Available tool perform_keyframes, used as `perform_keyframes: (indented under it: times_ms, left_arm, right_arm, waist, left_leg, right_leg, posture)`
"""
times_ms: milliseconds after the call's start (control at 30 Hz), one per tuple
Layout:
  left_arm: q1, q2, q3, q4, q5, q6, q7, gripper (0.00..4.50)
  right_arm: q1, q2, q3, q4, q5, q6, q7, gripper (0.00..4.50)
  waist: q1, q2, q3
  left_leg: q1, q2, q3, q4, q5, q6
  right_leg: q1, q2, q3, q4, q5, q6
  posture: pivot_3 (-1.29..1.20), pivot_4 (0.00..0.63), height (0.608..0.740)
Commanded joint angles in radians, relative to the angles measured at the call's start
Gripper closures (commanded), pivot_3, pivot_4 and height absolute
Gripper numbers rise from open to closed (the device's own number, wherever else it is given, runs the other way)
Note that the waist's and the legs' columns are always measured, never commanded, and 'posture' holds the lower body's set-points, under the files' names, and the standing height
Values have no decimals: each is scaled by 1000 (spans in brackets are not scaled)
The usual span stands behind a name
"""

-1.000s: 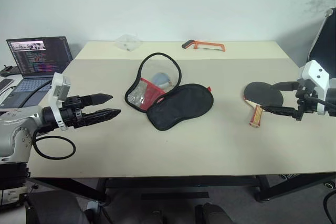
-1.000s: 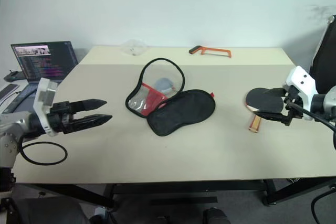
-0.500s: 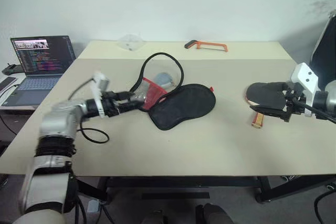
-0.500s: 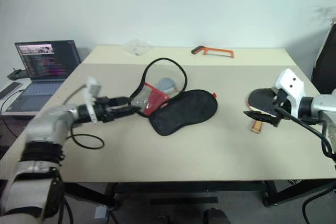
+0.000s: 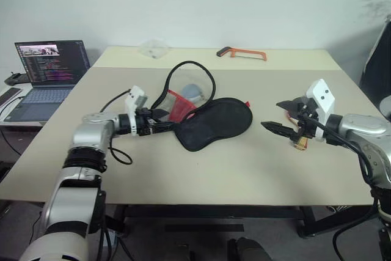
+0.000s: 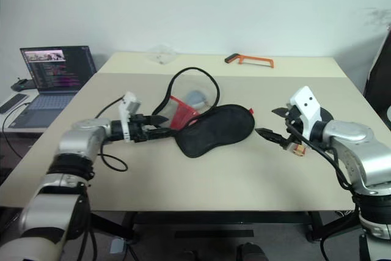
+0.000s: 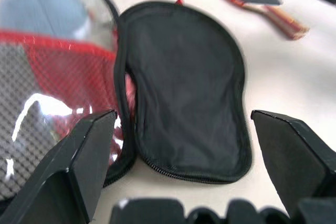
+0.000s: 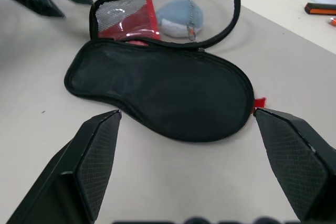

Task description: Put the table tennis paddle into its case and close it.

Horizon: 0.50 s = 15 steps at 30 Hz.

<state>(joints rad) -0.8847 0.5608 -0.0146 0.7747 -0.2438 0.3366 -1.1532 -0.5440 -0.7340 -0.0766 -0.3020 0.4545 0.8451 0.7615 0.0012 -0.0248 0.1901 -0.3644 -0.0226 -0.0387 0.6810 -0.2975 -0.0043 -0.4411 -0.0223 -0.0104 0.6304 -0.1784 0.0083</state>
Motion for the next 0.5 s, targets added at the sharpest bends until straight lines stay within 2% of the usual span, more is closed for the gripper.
perform_keyframes:
  times_ms: [33,133,200,333,400,500]
  left_arm:
    - [-35,-55,-15,14,50,-84,81,0]
    - [-36,-67,3,9,33,-79,58,0]
    - [-32,-38,13,-5,27,-78,26,0]
    - [2,70,35,-105,-14,1,-92,0]
    - [46,141,33,-186,-29,48,-151,0]
    - [103,203,49,-276,-51,95,-171,0]
  right_arm:
    - [-30,24,1,-33,14,22,-39,62]
    - [-58,100,-13,-45,55,135,-125,62]
    - [-77,178,-19,-54,72,221,-210,62]
    - [-99,381,-27,-10,39,340,-415,62]
    - [-118,500,-50,57,12,352,-521,62]
    - [-156,612,-101,181,-35,326,-647,62]
  waist:
    - [2,0,0]
    - [-3,0,0]
    - [-12,0,0]
    - [-30,0,0]
    - [-37,0,0]
    - [-34,0,0]
  left_leg:
    - [0,0,0,0,0,0]
    - [-1,0,0,0,0,0]
    - [-1,1,1,-1,0,0]
    - [0,4,0,-1,0,0]
    - [0,5,0,-1,0,0]
    - [1,4,0,-2,0,0]
  right_leg:
    - [0,0,0,0,0,0]
    - [0,0,0,0,0,0]
    - [-1,-2,1,0,1,-1]
    - [-2,-1,1,1,3,-5]
    - [-2,0,1,3,3,-6]
    - [-4,0,2,8,3,-6]
  posture:
    - [0,150,740]
    - [0,150,740]
    - [0,150,740]
    - [0,150,740]
    - [0,150,740]
    - [0,150,740]
